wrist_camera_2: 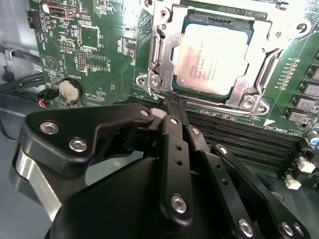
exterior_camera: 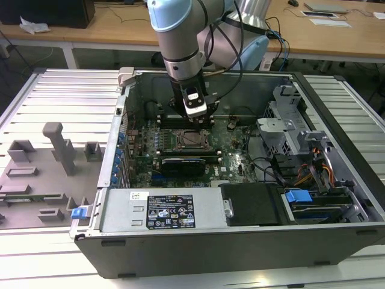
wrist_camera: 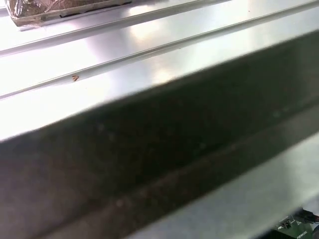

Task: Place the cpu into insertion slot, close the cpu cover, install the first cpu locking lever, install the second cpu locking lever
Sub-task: 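Install the first cpu locking lever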

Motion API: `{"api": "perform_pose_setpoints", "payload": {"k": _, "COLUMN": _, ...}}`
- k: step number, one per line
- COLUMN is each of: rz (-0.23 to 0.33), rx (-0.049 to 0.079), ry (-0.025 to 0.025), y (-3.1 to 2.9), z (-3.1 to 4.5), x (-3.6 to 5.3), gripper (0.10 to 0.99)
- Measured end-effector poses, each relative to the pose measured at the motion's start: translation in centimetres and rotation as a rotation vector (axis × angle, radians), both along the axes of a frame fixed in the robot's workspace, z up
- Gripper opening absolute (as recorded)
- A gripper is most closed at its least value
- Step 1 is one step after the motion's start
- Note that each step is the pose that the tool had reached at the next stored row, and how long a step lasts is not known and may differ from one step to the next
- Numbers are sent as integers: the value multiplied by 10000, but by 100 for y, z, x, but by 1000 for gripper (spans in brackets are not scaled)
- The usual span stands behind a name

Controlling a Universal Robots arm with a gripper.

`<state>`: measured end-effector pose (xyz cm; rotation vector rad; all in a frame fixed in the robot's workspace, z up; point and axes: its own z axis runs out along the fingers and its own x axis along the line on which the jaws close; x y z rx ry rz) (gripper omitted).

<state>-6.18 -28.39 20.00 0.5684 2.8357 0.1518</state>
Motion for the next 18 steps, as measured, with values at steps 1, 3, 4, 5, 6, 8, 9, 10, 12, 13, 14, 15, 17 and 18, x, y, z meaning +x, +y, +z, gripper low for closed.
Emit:
{"api": "perform_pose_setpoints", "payload": {"k": 1, "rz": 0, "rx": 0, "ry": -1, "y": 0, "z": 4, "x": 0, "gripper": 106}}
{"api": "perform_pose_setpoints", "payload": {"k": 3, "rz": 0, "rx": 0, "ry": 0, "y": 0, "z": 19, "x": 0, "gripper": 106}}
{"api": "perform_pose_setpoints", "payload": {"k": 4, "rz": 0, "rx": 0, "ry": 0, "y": 0, "z": 25, "x": 0, "gripper": 106}}
{"api": "perform_pose_setpoints", "payload": {"k": 5, "rz": 0, "rx": 3, "ry": -1, "y": 0, "z": 27, "x": 0, "gripper": 106}}
{"api": "perform_pose_setpoints", "payload": {"k": 6, "rz": 3, "rx": 16, "ry": -1, "y": -6, "z": 28, "x": 1, "gripper": 106}}
{"api": "perform_pose_setpoints", "payload": {"k": 8, "rz": 0, "rx": 28, "ry": -2, "y": -28, "z": 26, "x": 0, "gripper": 106}}
{"api": "perform_pose_setpoints", "payload": {"k": 9, "rz": 1, "rx": 35, "ry": -10, "y": -44, "z": 21, "x": 0, "gripper": 106}}
{"api": "perform_pose_setpoints", "payload": {"k": 10, "rz": 1, "rx": 44, "ry": -20, "y": -49, "z": 16, "x": 1, "gripper": 106}}
{"api": "perform_pose_setpoints", "payload": {"k": 12, "rz": 0, "rx": 80, "ry": -39, "y": -50, "z": 9, "x": 0, "gripper": 106}}
{"api": "perform_pose_setpoints", "payload": {"k": 13, "rz": 3, "rx": 122, "ry": -52, "y": -51, "z": 7, "x": 0, "gripper": 106}}
{"api": "perform_pose_setpoints", "payload": {"k": 14, "rz": 5, "rx": 192, "ry": -69, "y": -50, "z": 1, "x": 0, "gripper": 106}}
{"api": "perform_pose_setpoints", "payload": {"k": 15, "rz": 6, "rx": 247, "ry": -82, "y": -50, "z": -3, "x": 0, "gripper": 106}}
{"api": "perform_pose_setpoints", "payload": {"k": 17, "rz": 7, "rx": 288, "ry": -94, "y": -50, "z": -15, "x": 0, "gripper": 106}}
{"api": "perform_pose_setpoints", "payload": {"k": 18, "rz": 9, "rx": 289, "ry": -93, "y": -51, "z": -22, "x": 0, "gripper": 106}}
